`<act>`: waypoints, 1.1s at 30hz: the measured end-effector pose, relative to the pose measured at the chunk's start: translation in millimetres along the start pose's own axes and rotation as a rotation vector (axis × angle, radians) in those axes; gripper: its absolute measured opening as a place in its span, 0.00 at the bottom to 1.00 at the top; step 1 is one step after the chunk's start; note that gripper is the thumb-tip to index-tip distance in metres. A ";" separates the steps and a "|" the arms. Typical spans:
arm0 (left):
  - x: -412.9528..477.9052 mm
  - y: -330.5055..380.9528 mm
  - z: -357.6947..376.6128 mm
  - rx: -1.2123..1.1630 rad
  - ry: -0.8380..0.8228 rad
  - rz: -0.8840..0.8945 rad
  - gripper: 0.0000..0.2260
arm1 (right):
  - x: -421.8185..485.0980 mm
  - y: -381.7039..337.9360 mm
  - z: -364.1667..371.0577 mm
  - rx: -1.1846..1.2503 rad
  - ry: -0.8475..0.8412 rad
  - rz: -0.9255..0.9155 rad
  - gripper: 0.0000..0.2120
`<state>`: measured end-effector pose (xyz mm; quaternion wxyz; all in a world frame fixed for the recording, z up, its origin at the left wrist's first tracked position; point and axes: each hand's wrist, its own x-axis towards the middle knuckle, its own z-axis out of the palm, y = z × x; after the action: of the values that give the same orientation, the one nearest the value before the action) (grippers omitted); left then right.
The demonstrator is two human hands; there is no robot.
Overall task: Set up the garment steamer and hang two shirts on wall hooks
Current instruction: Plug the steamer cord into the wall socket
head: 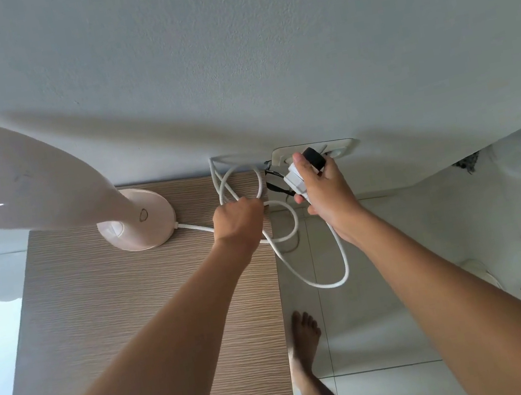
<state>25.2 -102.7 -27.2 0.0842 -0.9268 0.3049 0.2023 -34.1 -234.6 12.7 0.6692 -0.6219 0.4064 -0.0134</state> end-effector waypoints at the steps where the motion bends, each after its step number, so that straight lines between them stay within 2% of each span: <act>1: 0.0 -1.5 0.1 0.012 0.007 0.022 0.08 | 1.4 1.7 -0.8 -0.025 -0.014 -0.011 0.20; 10: 1.4 -15.7 3.6 -0.012 0.042 0.219 0.07 | 9.8 14.6 -7.2 -0.271 -0.086 -0.095 0.30; 12: 3.5 -21.9 4.8 -0.220 0.006 0.157 0.07 | 10.7 19.2 -7.3 -0.321 -0.104 -0.107 0.29; 15: 6.3 -30.8 5.3 -0.661 -0.059 0.021 0.08 | 8.5 22.5 -6.6 -0.387 -0.137 -0.103 0.25; 18: 2.1 -39.3 4.8 -0.962 -0.107 -0.048 0.06 | 4.4 24.1 -8.2 -0.469 -0.149 -0.067 0.21; 21: -11.2 -46.7 11.0 -1.246 -0.137 -0.173 0.05 | -2.1 23.8 -12.4 -0.649 -0.083 -0.131 0.21; 22: -17.4 -46.7 13.8 -1.314 -0.099 -0.217 0.05 | -4.5 23.4 -13.9 -0.712 -0.039 -0.164 0.23; 23: -23.6 -45.0 17.0 -1.333 -0.010 -0.252 0.07 | -7.0 22.8 -15.4 -0.770 0.015 -0.190 0.24; 26: -39.4 -36.2 25.0 -1.231 0.403 -0.412 0.17 | -15.8 20.0 -19.9 -0.917 0.205 -0.238 0.29; 28: -44.1 -29.7 22.3 -1.237 0.550 -0.583 0.18 | -21.8 18.9 -23.8 -0.967 0.290 -0.271 0.31; 30: -41.6 -24.4 14.3 -1.374 0.491 -0.675 0.21 | -26.0 18.6 -27.5 -1.013 0.291 -0.299 0.29; 32: -35.0 -20.1 5.2 -1.476 0.353 -0.621 0.22 | -28.8 19.4 -30.6 -1.027 0.227 -0.308 0.27; 33: -30.5 -18.3 2.8 -1.485 0.301 -0.569 0.19 | -29.8 20.5 -32.1 -1.014 0.185 -0.300 0.26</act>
<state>12.9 -71.2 -16.1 -0.5470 -0.8002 -0.1484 0.1959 -82.0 -240.7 14.5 0.2371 -0.9146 0.3258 0.0342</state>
